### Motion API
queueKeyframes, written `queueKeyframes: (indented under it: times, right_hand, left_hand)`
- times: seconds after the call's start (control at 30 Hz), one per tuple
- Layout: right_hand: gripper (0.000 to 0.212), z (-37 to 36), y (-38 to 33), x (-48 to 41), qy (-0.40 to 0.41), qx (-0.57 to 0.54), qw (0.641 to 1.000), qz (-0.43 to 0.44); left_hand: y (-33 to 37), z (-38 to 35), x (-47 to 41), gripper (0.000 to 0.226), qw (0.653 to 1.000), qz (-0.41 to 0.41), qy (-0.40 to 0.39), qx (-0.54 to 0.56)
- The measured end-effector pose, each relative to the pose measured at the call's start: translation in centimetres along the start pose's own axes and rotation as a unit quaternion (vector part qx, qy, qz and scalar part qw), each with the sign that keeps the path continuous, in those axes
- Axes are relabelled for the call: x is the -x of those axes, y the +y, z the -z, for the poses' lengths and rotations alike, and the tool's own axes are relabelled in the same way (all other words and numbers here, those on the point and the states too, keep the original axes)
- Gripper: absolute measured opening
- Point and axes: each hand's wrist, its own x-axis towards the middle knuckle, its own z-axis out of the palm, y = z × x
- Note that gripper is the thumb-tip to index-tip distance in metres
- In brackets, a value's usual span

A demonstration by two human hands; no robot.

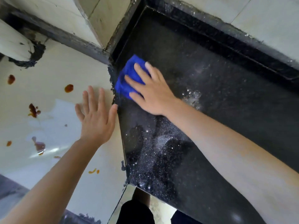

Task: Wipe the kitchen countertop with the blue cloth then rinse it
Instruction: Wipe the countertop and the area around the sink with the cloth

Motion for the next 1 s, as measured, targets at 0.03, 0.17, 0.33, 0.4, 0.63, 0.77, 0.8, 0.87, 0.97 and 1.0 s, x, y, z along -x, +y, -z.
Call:
queueKeyframes:
  times: [0.03,0.17,0.33,0.4,0.63,0.77,0.8,0.87,0.97,1.0]
  right_hand:
    - [0.057,-0.4,0.3,2.5,-0.002,-0.003,0.999,0.037]
    - [0.054,-0.5,4.9,10.8,-0.051,0.028,0.995,0.077]
    - [0.063,2.0,11.8,10.2,-0.070,0.031,0.996,-0.051]
    - [0.063,2.7,14.3,6.5,-0.065,0.019,0.989,-0.133]
    - [0.062,1.8,14.4,3.2,0.008,-0.033,0.966,-0.258]
    - [0.058,-1.6,7.8,12.6,0.065,-0.048,0.952,-0.294]
    - [0.058,-2.2,5.8,15.2,0.063,-0.050,0.952,-0.296]
    - [0.058,-3.1,2.2,19.7,0.038,-0.054,0.955,-0.291]
    - [0.057,-3.4,-0.4,23.3,-0.002,-0.054,0.964,-0.261]
    - [0.058,-3.2,-0.2,23.4,-0.010,-0.054,0.967,-0.247]
  left_hand:
    - [0.5,0.0,-0.2,0.071,1.000,0.011,0.009,0.018]
    - [3.8,-0.7,-0.8,0.063,1.000,-0.010,0.008,0.013]
    - [6.0,-2.8,-0.7,0.062,0.997,-0.049,-0.004,-0.055]
    - [5.9,-3.2,-0.7,0.064,0.995,-0.053,0.000,-0.083]
    - [5.9,-3.3,-0.9,0.065,0.994,-0.047,-0.009,-0.097]
    - [5.7,-3.3,-0.8,0.066,0.993,-0.048,-0.012,-0.107]
    - [5.7,-3.2,-0.8,0.066,0.993,-0.049,-0.012,-0.108]
    - [5.9,-3.1,-0.8,0.067,0.993,-0.052,-0.014,-0.108]
    - [6.1,-3.0,-0.9,0.067,0.992,-0.060,-0.021,-0.106]
    - [6.1,-2.9,-0.9,0.067,0.992,-0.062,-0.022,-0.107]
